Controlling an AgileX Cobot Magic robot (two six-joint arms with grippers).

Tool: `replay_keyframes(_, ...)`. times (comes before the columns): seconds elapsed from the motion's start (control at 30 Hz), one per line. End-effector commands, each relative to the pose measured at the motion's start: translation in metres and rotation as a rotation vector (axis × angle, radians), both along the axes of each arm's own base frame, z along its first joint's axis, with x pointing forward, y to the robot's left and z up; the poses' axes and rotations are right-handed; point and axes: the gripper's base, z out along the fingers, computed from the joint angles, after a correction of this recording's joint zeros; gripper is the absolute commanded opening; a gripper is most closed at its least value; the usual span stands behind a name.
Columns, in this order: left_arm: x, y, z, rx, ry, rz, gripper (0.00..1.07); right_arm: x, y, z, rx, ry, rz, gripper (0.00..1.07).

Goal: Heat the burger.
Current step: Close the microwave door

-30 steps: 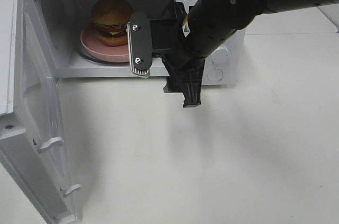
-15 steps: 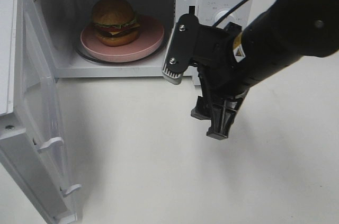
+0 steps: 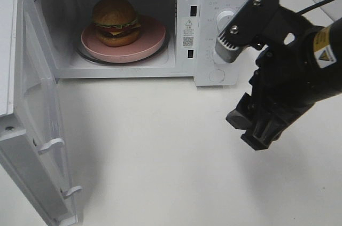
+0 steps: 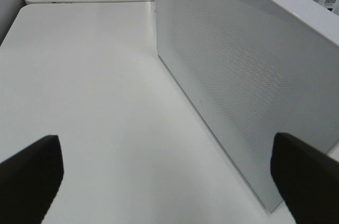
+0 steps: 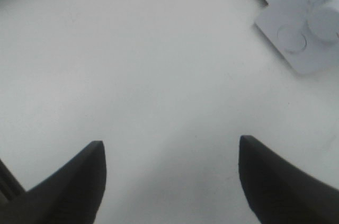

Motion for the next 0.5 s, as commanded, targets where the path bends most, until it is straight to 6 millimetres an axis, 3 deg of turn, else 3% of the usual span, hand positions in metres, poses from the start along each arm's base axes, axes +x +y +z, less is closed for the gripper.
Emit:
replay_keyframes(0.03, -0.002, 0.0, -0.001, -0.011, -0.02, 0.002, 1.0, -0.017, -0.018, 0.01, -0.013, 0.086, -0.126, 0.7)
replay_keyframes(0.5, -0.002, 0.0, -0.001, -0.011, -0.02, 0.002, 1.0, -0.063, -0.061, 0.043, -0.03, 0.124, -0.218, 0.7)
